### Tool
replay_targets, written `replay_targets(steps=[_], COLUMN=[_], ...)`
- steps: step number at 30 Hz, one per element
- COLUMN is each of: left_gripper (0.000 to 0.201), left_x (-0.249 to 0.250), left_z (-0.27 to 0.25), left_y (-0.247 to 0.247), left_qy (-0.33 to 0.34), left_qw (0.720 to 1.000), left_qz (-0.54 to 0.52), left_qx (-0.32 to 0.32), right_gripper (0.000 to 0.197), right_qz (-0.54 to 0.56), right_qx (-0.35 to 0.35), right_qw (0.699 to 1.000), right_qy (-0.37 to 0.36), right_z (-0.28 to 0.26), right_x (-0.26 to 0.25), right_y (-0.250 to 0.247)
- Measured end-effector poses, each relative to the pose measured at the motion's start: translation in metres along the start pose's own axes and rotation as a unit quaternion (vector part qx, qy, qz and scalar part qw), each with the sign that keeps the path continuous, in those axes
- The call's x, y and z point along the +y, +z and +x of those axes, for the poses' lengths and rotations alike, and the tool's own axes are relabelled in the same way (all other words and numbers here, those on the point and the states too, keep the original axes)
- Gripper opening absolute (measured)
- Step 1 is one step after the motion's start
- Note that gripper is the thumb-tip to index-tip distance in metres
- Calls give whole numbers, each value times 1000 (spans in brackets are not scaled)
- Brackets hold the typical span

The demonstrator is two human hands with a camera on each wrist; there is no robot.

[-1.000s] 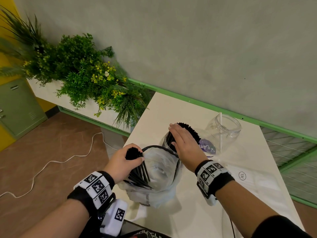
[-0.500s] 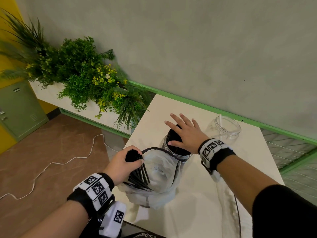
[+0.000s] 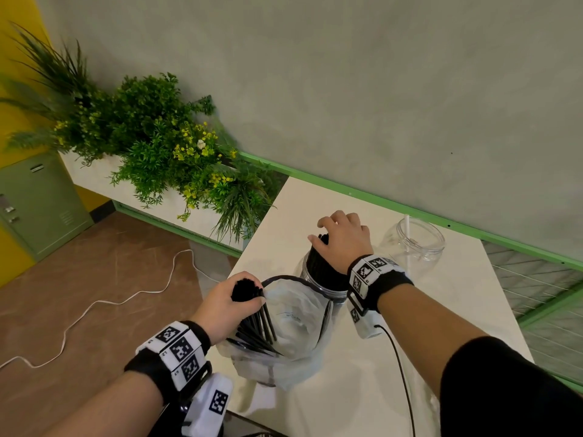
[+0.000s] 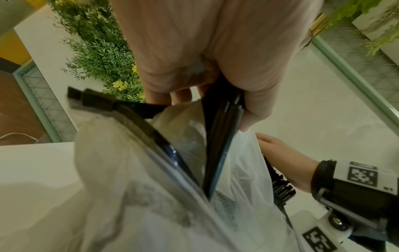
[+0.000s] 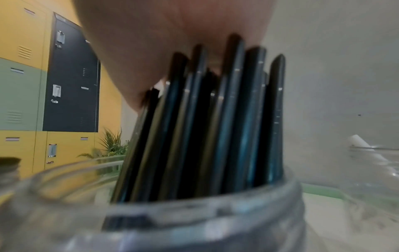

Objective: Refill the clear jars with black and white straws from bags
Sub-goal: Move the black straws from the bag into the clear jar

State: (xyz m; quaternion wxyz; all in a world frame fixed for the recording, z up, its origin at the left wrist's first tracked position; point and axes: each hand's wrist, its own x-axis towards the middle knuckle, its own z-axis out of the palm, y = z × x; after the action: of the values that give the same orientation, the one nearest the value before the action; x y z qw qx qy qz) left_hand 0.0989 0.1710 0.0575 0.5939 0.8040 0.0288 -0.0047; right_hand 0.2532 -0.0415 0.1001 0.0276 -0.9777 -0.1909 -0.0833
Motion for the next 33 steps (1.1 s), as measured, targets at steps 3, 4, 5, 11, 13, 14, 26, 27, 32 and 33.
replay_targets(steps=[3,4,5,11,13,14,26,27,32,33], left_gripper=[21,21,21,20,19,19,12,12,13,12], left_x=[-1,-1,-1,-2,-2,-2,-2,-2,0,0], left_z=[1,1,0,1,0,0,0,1,0,0], left_y=[0,0,0,0,0,0,2,2,2,2], left_qy=[0,-1,-1,3,5,5,-1,-1,1,1], left_qw=[1000,1000,1000,1000,1000,1000,1000,1000,1000,1000], left_qz=[-6,-8,-9,-14,-9,-8,-6,-6,-7,-5], left_qx=[0,0,0,1,-2,-4,10,11,11,10], right_gripper=[35,30,25,20,28,31,59,60,64,63], right_qz=[40,75,105,72,64,81,68,50,15,12], right_qx=[-70,-49,-10,11,-39,-38,30,16,-2,-10], right_qw=[997,996,994,997,997,996,982,983,989,991], right_qy=[-4,-6,-8,-11,-1,-1,-174,-175,-145,-133], right_z=[1,0,-1,-2,0,0,-67,-65,-37,-32], right_x=[1,1,1,2,3,4,46,44,29,27], right_y=[5,7,8,10,8,6,13,16,17,17])
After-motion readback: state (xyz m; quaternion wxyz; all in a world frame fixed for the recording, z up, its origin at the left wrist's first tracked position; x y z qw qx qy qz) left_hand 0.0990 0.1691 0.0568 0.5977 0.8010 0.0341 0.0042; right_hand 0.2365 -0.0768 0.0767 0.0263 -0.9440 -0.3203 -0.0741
